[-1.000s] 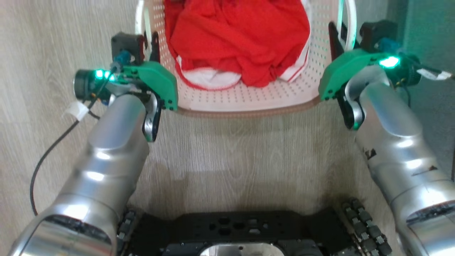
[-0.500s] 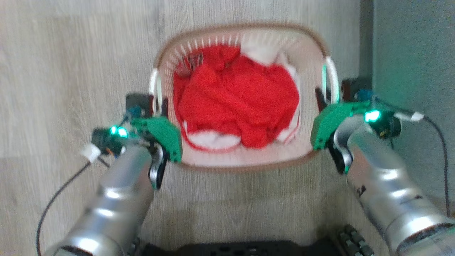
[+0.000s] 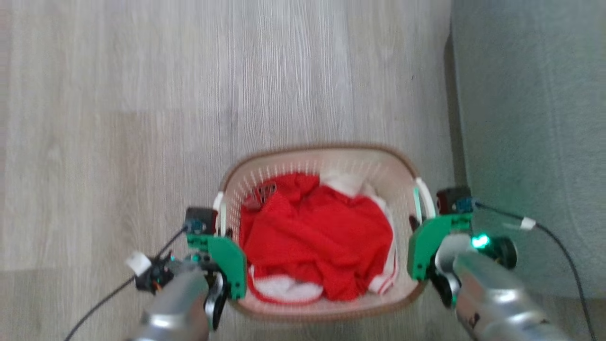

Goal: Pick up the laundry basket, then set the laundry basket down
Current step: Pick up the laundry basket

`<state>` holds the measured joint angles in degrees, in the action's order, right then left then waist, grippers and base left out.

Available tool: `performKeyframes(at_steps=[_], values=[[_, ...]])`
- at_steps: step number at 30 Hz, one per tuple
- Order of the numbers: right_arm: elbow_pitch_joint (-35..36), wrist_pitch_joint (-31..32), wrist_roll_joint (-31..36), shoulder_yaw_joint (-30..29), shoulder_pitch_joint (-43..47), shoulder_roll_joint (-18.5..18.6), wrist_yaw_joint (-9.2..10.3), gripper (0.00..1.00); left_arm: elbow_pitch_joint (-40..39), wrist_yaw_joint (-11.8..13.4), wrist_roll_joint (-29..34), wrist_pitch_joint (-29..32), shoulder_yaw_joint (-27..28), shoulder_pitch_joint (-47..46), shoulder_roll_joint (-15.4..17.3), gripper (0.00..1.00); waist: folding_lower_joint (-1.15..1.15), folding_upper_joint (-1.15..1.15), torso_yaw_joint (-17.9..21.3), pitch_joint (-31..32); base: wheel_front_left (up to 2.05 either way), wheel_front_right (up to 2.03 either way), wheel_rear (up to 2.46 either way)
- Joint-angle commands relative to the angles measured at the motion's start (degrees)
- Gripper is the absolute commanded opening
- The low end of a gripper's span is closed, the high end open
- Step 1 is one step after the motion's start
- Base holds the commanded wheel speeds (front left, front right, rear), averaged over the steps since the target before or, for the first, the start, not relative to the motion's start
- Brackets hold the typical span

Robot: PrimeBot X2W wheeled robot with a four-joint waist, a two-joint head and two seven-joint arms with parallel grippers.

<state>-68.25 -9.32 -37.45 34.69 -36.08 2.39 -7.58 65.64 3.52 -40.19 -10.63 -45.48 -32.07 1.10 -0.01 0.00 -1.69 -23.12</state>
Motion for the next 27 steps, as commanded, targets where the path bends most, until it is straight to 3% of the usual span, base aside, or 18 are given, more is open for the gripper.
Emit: performKeyframes(at_steps=[1,11,27], values=[[0.7,0.4,-1.2,1.9,2.6,0.5,0.09,0.0,0.0,-0.1,-0.6,0.2,-0.1,1.8,1.8,0.0,0.01,0.0,0.0,5.2,0.0,0.0,0.0],[0.3,3.6,-7.7,8.3,9.6,0.5,0.09,0.0,0.9,-0.7,-4.7,1.1,-4.8,8.6,1.8,0.0,0.01,0.0,-0.2,16.5,0.0,0.0,0.0],[0.3,3.8,-13.3,14.7,12.5,0.5,0.09,0.0,2.6,-0.7,-8.0,1.3,-8.3,11.7,1.8,0.0,0.01,0.0,-0.2,23.2,0.0,0.0,0.0]])
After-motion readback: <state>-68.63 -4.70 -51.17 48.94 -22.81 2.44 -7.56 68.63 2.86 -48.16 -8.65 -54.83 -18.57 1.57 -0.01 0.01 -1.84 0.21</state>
